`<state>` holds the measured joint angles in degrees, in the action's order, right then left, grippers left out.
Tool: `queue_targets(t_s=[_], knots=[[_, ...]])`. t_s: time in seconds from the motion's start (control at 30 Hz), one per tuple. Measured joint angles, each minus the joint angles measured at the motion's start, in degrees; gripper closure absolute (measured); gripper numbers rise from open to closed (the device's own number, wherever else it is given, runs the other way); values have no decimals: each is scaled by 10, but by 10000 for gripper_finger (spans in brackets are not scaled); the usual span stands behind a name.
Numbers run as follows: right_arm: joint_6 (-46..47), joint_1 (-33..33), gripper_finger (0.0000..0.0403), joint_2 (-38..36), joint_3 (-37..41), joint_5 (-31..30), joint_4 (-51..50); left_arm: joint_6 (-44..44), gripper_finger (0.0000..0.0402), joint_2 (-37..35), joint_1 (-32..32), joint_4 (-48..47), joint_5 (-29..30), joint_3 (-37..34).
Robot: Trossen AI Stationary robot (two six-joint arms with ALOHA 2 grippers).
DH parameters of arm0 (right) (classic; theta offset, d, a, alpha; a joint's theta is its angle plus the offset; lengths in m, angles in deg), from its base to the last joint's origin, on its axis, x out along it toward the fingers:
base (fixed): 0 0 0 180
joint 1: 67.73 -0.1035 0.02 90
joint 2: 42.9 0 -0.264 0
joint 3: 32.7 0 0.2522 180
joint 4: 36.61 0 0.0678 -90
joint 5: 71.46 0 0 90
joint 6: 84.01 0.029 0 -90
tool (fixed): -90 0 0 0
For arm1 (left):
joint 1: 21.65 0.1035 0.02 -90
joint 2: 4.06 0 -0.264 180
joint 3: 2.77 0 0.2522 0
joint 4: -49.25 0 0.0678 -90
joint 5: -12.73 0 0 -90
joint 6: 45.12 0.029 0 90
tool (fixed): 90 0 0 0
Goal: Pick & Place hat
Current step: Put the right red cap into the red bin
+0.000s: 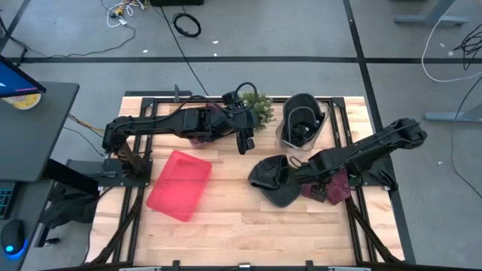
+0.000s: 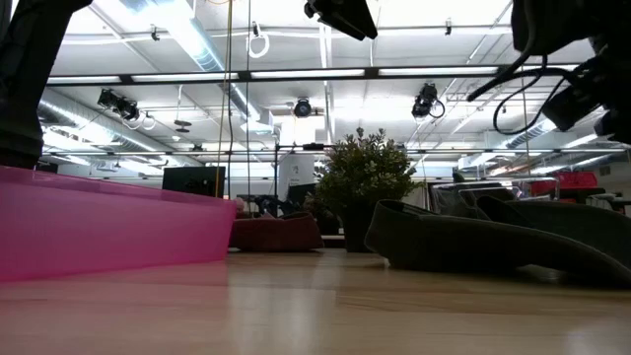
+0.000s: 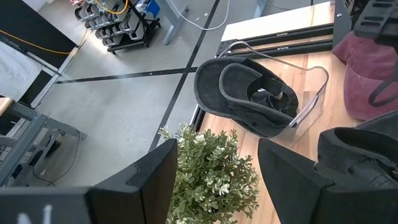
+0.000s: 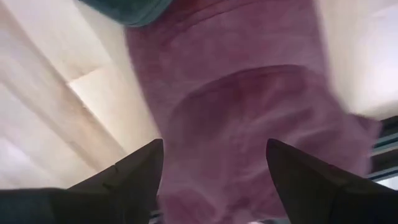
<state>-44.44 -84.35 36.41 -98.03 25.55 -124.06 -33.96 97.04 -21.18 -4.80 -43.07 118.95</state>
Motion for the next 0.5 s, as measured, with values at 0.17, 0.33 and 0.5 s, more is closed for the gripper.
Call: queue_targets(t_s=[0.17, 0.33, 0.5], knots=[[20, 1, 116, 21, 0, 0, 8, 0, 175, 0, 0, -1, 0, 0], [20, 8, 137, 32, 2, -1, 13, 2, 175, 0, 0, -2, 0, 0], [40, 13, 184, 33, 49, 17, 37, 14, 175, 0, 0, -3, 0, 0]])
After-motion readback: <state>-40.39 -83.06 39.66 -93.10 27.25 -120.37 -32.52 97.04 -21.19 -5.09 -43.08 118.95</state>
